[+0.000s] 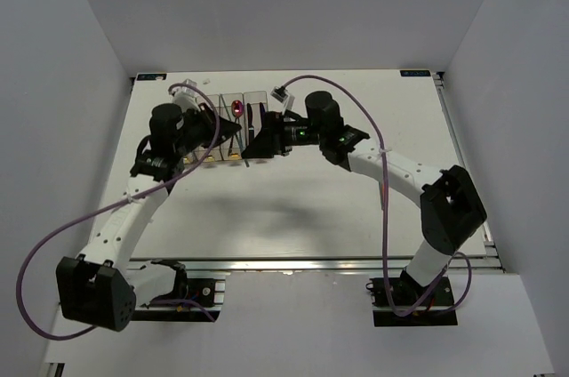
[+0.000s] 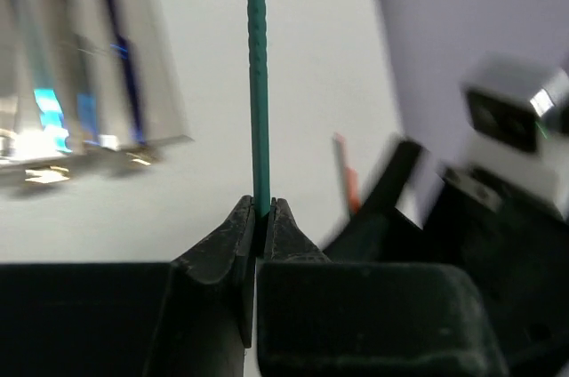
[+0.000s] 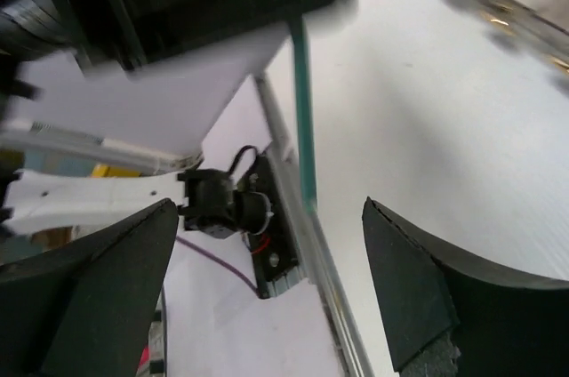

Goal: Sort the eating utensils into containers

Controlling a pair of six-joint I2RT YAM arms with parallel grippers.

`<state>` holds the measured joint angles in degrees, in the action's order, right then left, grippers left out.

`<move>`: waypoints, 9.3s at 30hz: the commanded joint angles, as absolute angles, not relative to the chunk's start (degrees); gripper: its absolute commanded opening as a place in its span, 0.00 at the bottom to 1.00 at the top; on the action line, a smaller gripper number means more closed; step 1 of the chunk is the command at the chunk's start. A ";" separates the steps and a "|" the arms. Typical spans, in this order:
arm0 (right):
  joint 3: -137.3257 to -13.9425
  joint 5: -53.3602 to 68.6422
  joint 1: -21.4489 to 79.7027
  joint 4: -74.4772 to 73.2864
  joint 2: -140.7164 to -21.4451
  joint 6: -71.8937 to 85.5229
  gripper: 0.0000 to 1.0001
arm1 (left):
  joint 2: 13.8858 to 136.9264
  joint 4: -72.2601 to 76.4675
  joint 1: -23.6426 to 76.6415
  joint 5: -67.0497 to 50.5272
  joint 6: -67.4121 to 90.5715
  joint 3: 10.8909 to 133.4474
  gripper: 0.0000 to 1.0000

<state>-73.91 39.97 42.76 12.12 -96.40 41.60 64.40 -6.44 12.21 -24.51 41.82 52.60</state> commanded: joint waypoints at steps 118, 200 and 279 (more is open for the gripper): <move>-51.51 46.29 19.67 7.80 -86.23 29.87 0.00 | 54.92 7.43 12.66 -30.74 52.41 41.14 0.91; -43.34 21.90 24.35 -6.59 -65.22 23.99 0.89 | 116.89 -25.93 6.68 23.29 15.82 101.61 0.09; -44.20 40.78 27.83 13.95 -77.34 36.99 0.00 | 59.05 19.86 18.72 -28.21 59.06 39.45 0.88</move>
